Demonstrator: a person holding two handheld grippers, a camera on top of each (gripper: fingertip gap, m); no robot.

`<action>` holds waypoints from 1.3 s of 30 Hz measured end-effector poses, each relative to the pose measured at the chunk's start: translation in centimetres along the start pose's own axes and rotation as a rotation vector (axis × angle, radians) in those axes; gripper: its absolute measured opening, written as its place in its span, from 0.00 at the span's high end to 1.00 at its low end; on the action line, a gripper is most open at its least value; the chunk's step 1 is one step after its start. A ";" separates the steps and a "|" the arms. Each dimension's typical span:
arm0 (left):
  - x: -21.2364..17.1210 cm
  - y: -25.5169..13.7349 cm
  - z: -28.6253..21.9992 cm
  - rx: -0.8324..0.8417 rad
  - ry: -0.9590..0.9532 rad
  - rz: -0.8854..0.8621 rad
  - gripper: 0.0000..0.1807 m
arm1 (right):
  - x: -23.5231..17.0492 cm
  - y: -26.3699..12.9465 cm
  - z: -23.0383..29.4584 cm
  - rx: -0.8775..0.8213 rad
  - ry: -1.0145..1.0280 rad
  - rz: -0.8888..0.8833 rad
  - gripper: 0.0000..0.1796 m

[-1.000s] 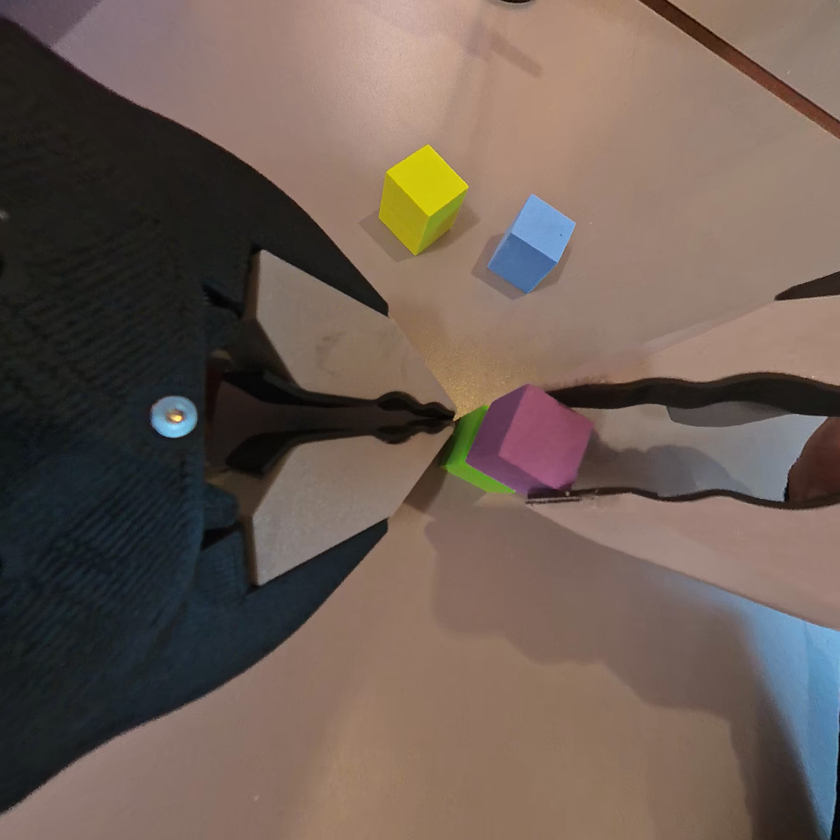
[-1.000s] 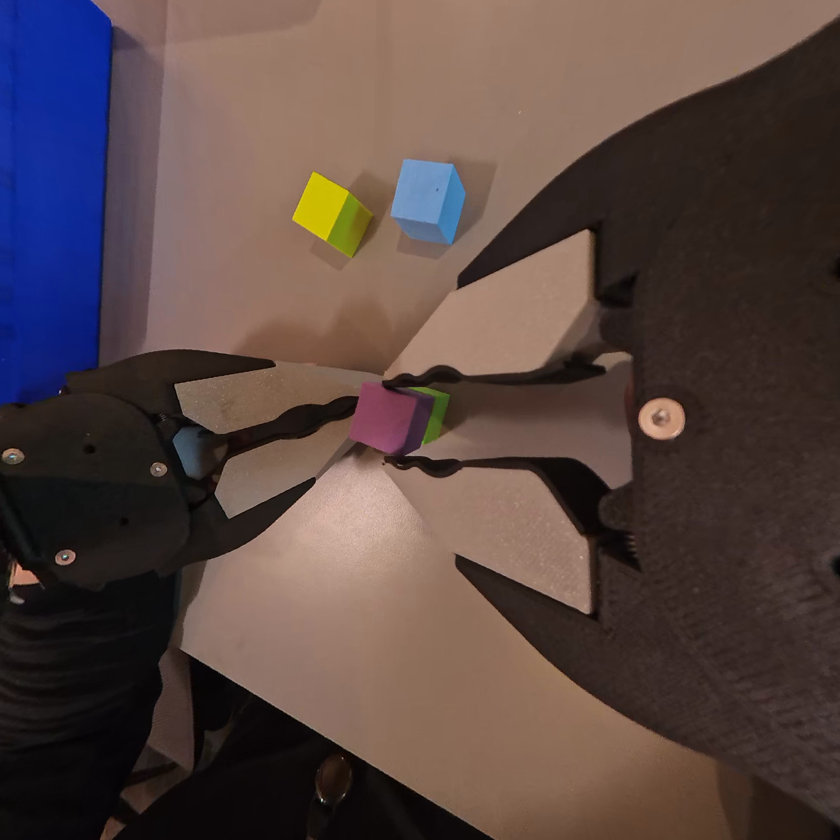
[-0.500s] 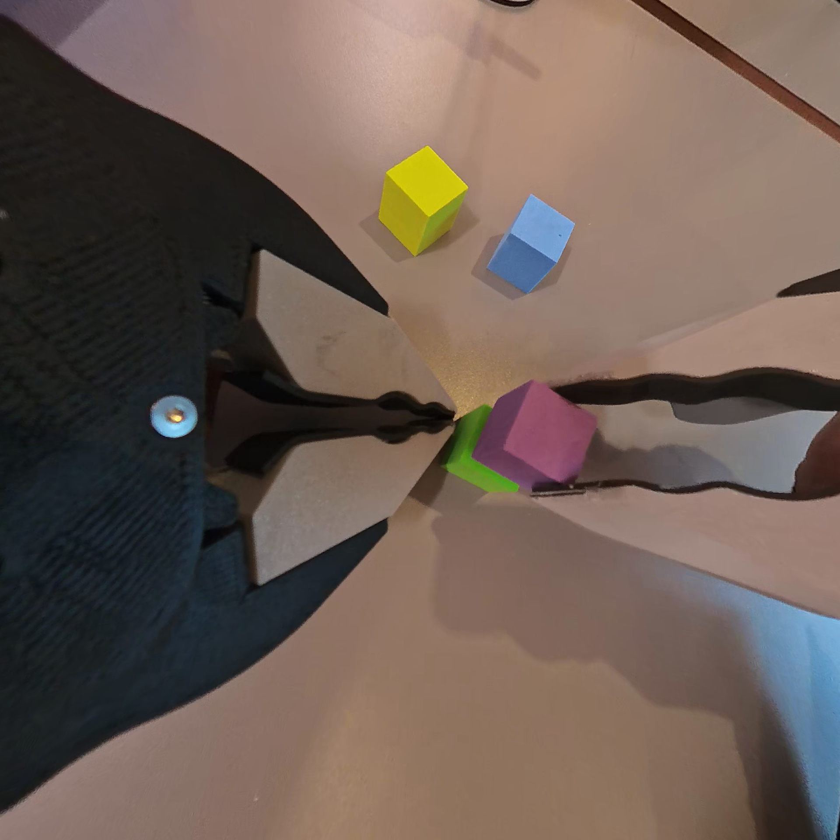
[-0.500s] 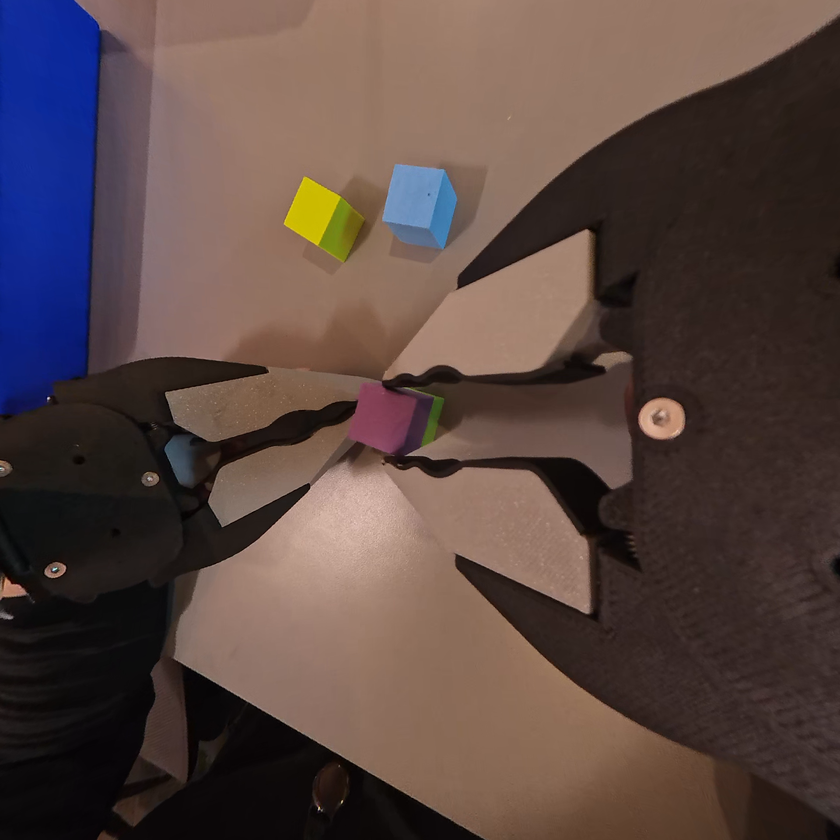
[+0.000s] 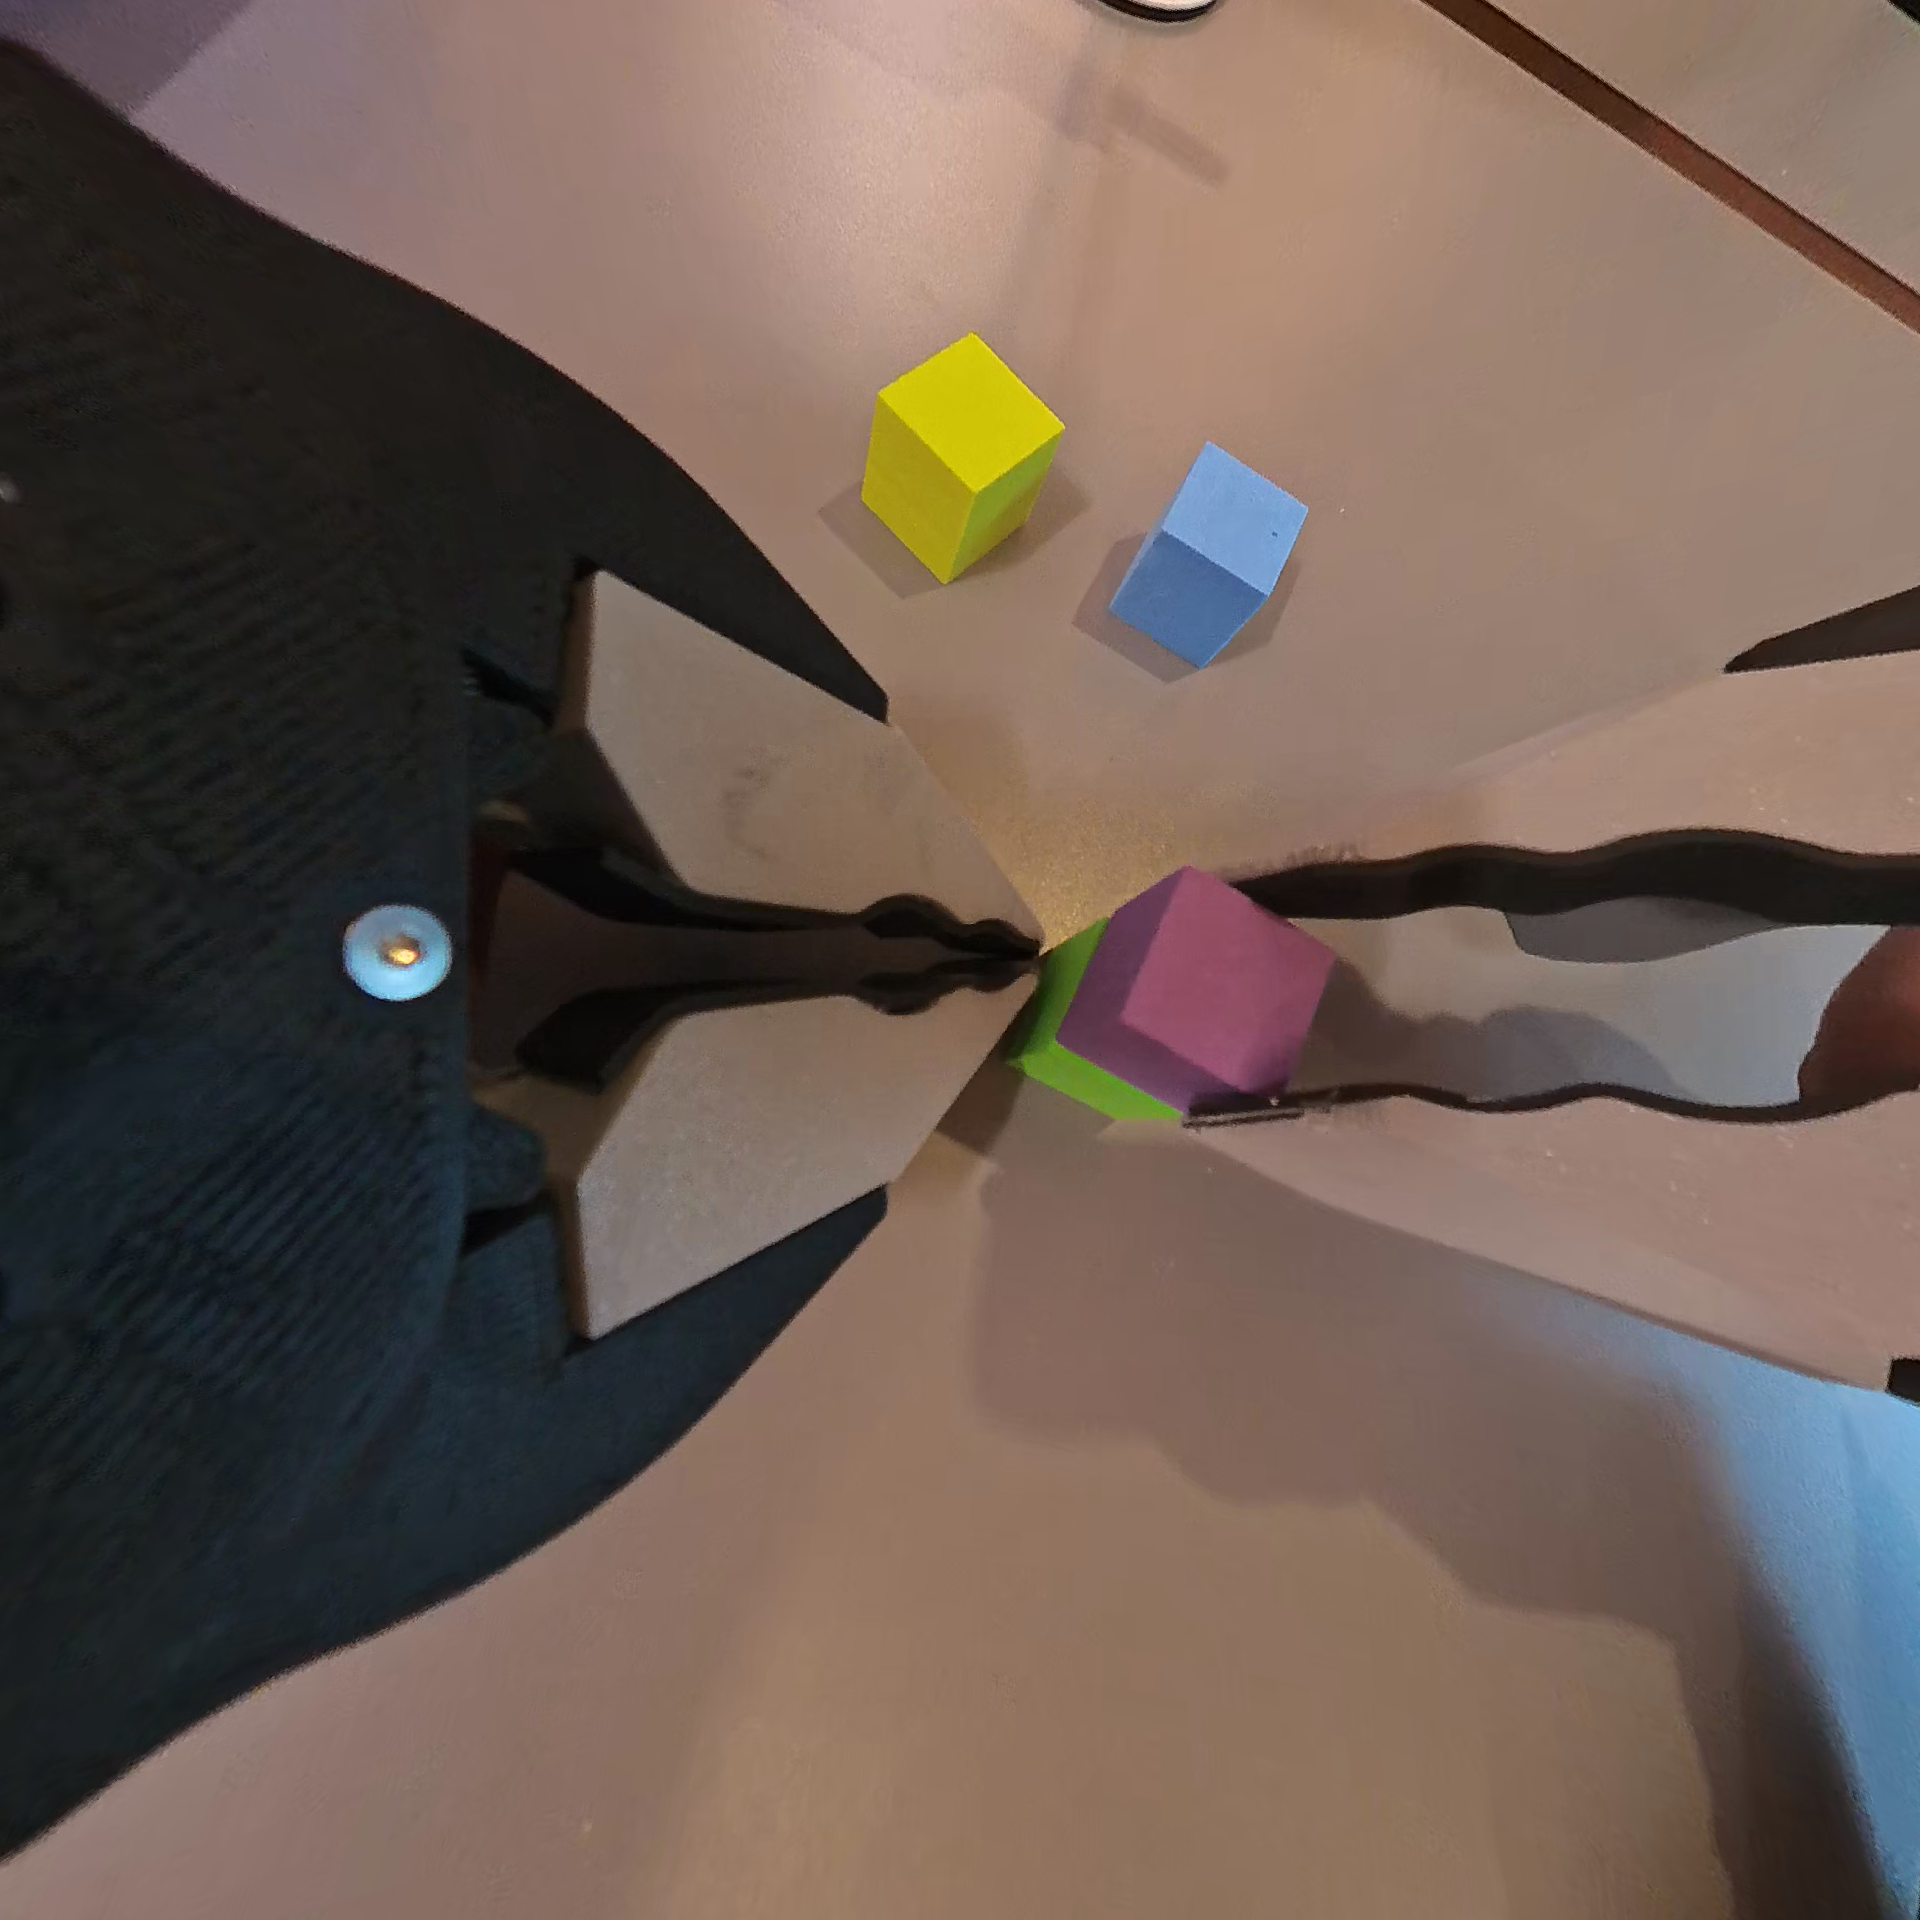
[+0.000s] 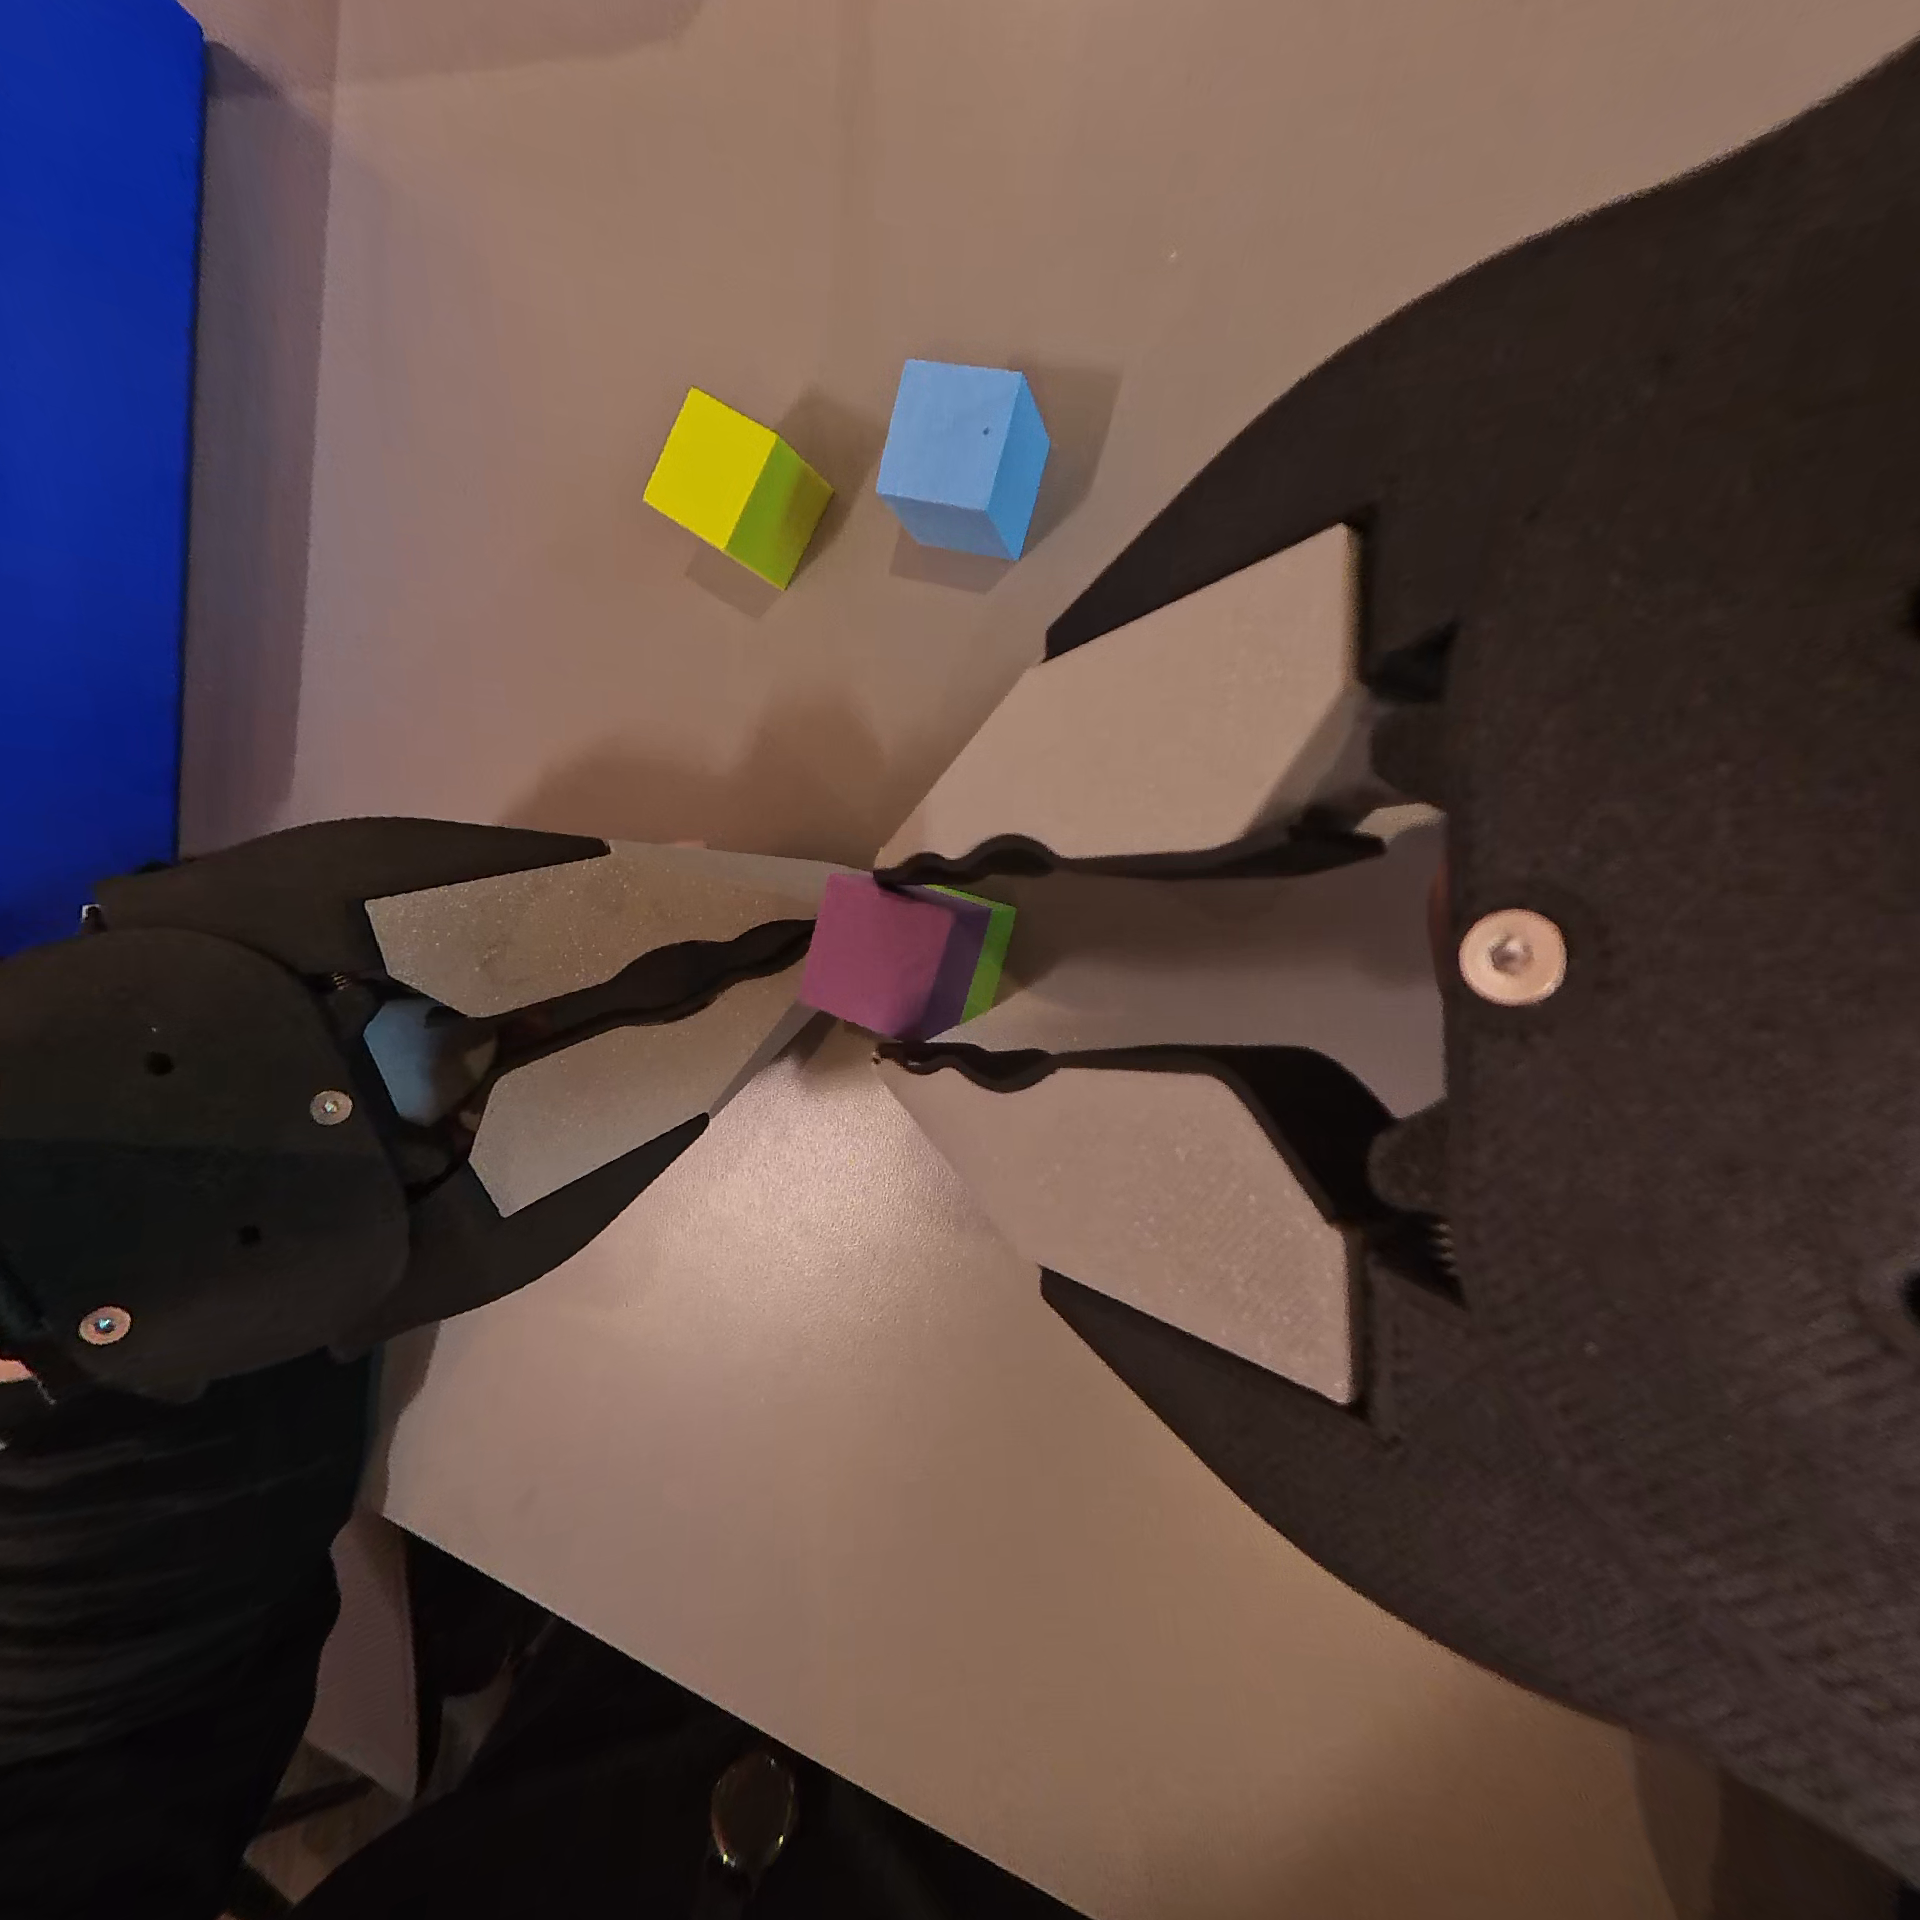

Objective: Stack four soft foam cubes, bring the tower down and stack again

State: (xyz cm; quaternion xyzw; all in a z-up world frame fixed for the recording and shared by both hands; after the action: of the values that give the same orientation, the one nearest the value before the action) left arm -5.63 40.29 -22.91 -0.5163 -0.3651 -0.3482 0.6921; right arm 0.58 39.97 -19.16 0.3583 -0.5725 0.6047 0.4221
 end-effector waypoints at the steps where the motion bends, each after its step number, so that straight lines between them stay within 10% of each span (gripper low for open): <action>1: 0.0 0.0 0.0 0.000 0.000 0.000 1.00 | 0.0 0.0 0.0 0.001 -0.003 0.000 0.85; 11: 0.0 0.0 -0.1 -0.005 -0.006 0.000 1.00 | 0.6 -0.4 0.0 -0.025 0.020 -0.044 0.76; 19: 0.0 -0.1 -0.3 -0.007 0.008 -0.001 1.00 | -1.1 -3.3 0.1 -0.079 0.068 -0.057 1.00; 39: 0.0 -0.1 0.0 0.004 -0.003 0.002 1.00 | -3.4 -0.6 -0.4 -0.175 0.134 -0.012 0.96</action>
State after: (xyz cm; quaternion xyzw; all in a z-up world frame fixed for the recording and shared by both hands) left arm -5.67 40.27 -22.86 -0.5157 -0.3662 -0.3460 0.6930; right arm 2.50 40.01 -22.06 0.2824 -0.5915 0.5725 0.4925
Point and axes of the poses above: each gripper's, where its closed fingertips meet, y out along the fingers, x out of its top, z = x × y across the jaws, the point moved 4 cm from there along -y, back along the fingers, and after that the axes turned 15 degrees about -z, right-handed, at the moved point
